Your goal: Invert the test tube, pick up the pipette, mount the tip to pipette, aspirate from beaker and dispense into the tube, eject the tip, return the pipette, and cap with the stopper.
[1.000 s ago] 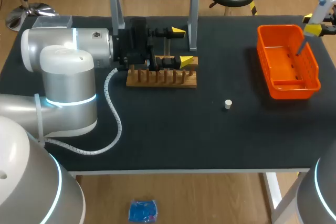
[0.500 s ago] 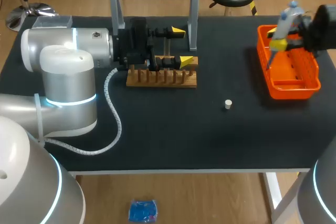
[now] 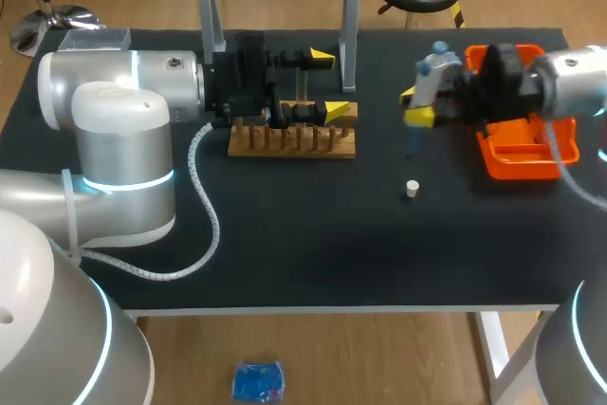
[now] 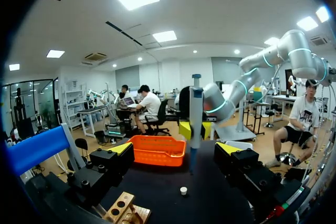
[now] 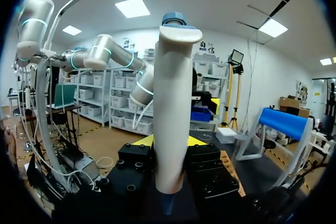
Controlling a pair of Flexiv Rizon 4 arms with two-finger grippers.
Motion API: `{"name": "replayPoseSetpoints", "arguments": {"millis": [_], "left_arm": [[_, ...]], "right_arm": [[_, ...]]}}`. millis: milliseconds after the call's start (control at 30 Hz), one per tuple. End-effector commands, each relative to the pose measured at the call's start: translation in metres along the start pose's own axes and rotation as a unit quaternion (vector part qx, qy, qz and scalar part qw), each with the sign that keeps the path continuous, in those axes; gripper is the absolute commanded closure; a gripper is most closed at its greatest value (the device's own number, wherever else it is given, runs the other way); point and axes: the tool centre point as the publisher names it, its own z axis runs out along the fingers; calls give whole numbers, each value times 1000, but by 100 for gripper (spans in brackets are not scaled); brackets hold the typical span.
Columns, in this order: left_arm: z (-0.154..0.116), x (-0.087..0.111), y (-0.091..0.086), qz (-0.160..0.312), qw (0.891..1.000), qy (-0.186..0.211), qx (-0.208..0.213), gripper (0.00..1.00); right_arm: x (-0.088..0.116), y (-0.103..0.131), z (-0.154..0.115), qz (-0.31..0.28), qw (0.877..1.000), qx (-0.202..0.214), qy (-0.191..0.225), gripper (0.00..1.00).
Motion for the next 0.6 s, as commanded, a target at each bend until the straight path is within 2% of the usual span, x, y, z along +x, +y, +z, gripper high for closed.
{"name": "replayPoseSetpoints", "arguments": {"millis": [33, 333, 600], "left_arm": [[0, 0, 1, 1, 1000, 0, 0, 0], [0, 0, 1, 1, 1000, 0, 0, 0], [0, 0, 1, 1, 1000, 0, 0, 0]], "right_arm": [[-4, -9, 29, -3, 1000, -3, 11, 100], [-4, -12, 51, -5, 1000, -12, 19, 100], [-13, -20, 66, 2, 1000, -9, 13, 100]]}}
